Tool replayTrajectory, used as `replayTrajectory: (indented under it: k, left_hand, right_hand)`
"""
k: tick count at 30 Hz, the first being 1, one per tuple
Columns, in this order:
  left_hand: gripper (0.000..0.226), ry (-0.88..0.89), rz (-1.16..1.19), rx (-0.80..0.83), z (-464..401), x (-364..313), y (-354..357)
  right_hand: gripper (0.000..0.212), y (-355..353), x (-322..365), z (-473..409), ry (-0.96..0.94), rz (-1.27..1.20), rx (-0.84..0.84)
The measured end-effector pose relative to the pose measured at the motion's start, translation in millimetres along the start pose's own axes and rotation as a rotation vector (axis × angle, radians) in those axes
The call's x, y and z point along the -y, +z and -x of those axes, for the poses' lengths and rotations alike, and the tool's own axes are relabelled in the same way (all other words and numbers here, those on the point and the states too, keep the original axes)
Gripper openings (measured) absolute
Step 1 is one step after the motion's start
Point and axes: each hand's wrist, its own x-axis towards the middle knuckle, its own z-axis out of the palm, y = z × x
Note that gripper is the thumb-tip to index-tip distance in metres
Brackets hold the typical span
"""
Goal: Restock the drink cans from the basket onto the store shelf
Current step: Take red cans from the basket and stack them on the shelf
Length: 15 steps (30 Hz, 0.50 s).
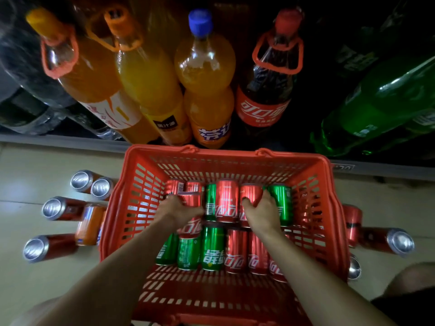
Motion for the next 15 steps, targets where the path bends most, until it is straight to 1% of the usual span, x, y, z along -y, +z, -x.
replayTrajectory:
  k: [1, 3, 5, 8, 9, 11, 12, 15]
  left_hand:
    - [0.041, 0.009, 0.086, 0.020, 1, -7, 0]
    - [0.038, 0.033, 0.252, 0.054, 2, -21, 2]
    - [0.035, 0.069, 0.359, 0.092, 3, -33, 4]
    - [0.044, 0.074, 0.522, 0.168, 6, -42, 11]
    - [0.047, 0.067, 0.577, 0.192, 6, -44, 14]
    - [0.053, 0.033, 0.690, 0.226, 6, -46, 22]
    - [0.057, 0.011, 0.741, 0.239, 7, -47, 24]
    - [0.070, -0.019, 0.826, 0.263, 4, -46, 28]
  right_hand:
    - [0.055, 1, -1, -2, 0.009, -0.032, 0.000]
    - [0.059, 0, 0, -3, 0.043, -0.086, 0.017]
    - [0.059, -1, -1, -5, 0.075, -0.165, 0.037]
    - [0.058, 0, -3, -9, 0.100, -0.229, 0.040]
    - [0.055, 0, -4, -11, 0.122, -0.238, 0.050]
    - [0.029, -1, -8, -14, 0.154, -0.294, 0.083]
    - [0.020, -3, -8, -13, 0.157, -0.334, 0.100]
    - [0.022, -7, -9, -16, 0.157, -0.405, 0.144]
